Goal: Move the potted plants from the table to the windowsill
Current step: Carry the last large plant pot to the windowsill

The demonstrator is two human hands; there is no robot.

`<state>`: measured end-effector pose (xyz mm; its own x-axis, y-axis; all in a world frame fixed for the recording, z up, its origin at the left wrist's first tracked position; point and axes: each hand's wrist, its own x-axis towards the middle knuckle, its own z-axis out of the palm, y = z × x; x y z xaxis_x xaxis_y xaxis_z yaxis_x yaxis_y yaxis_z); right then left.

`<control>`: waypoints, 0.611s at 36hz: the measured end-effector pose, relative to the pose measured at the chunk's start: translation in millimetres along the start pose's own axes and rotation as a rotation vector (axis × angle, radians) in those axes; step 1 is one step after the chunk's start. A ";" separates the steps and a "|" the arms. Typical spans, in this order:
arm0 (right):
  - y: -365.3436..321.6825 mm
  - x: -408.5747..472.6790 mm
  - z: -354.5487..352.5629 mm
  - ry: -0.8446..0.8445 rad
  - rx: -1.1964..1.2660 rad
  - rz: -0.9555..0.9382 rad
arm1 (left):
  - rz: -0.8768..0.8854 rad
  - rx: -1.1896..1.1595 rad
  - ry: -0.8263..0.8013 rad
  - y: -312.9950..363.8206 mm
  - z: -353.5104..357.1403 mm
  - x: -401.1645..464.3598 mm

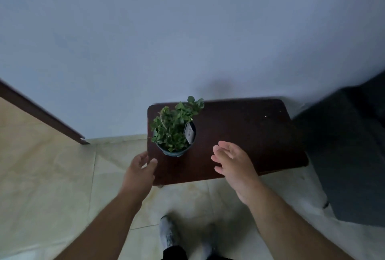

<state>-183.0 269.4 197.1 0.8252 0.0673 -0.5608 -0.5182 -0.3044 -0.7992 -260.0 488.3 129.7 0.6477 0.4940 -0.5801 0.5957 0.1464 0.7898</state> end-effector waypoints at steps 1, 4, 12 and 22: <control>2.5 9.5 1.9 -0.010 -0.003 0.010 | -0.016 -0.003 0.002 -3.5 3.5 7.0; 11.6 33.7 8.4 -0.041 -0.016 0.028 | -0.048 -0.007 0.017 -12.4 13.8 22.4; 43.2 121.8 30.7 -0.124 -0.081 0.074 | -0.120 -0.091 0.041 -46.0 44.3 76.8; 61.4 184.1 49.1 -0.304 -0.105 0.113 | -0.046 -0.120 0.015 -58.0 63.8 109.6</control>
<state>-73.9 309.7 34.1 0.6512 0.3027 -0.6959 -0.5635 -0.4214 -0.7106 -193.2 479.3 7.5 0.6132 0.4969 -0.6140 0.5630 0.2702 0.7810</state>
